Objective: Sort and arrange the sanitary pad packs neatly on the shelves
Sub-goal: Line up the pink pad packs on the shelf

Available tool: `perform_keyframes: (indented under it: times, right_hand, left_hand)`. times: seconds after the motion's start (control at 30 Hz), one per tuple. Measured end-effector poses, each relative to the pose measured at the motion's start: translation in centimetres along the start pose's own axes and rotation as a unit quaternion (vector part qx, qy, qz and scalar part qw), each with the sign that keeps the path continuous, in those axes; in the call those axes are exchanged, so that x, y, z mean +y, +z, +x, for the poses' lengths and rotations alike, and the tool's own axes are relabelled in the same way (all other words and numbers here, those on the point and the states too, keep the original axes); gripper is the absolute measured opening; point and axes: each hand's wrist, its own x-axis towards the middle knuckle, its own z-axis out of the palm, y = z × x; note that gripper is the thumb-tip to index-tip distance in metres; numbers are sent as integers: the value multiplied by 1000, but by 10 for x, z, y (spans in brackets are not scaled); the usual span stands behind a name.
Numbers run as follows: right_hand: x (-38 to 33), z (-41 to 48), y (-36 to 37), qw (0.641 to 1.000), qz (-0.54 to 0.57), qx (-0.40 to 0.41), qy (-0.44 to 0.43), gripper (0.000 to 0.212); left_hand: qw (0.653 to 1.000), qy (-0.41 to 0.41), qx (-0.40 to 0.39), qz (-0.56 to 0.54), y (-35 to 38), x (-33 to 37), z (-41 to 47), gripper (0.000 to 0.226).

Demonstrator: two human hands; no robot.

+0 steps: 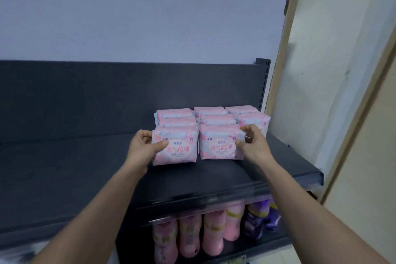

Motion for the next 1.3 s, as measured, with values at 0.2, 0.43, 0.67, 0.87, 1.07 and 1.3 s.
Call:
perform_keyframes:
  times: [0.2,0.43,0.67,0.87,1.07,1.3]
  right_hand:
    - [12,16,-2,999,-16,-50,-16,45]
    - [15,24,4,990,-102,-52,-76,54]
    - [17,17,17,946,-240,26,-218,64]
    - [-8,-2,35,902,-249,18,-351,59]
    - [-47,-34,73,870,-231,-85,-427,52]
    - [-94,-93,141,809,-251,-213,-486,58]
  left_hand:
    - [997,29,48,58,13,-10,-2,35]
    - [981,45,84,170,16,-10,-6,34]
    - [936,64,55,341,18,4,-20,45]
    - [882,74,55,462,10,12,-41,62]
    - [789,73,94,603,-35,27,-71,60]
    - [679,20,161,716,-129,45,-120,60]
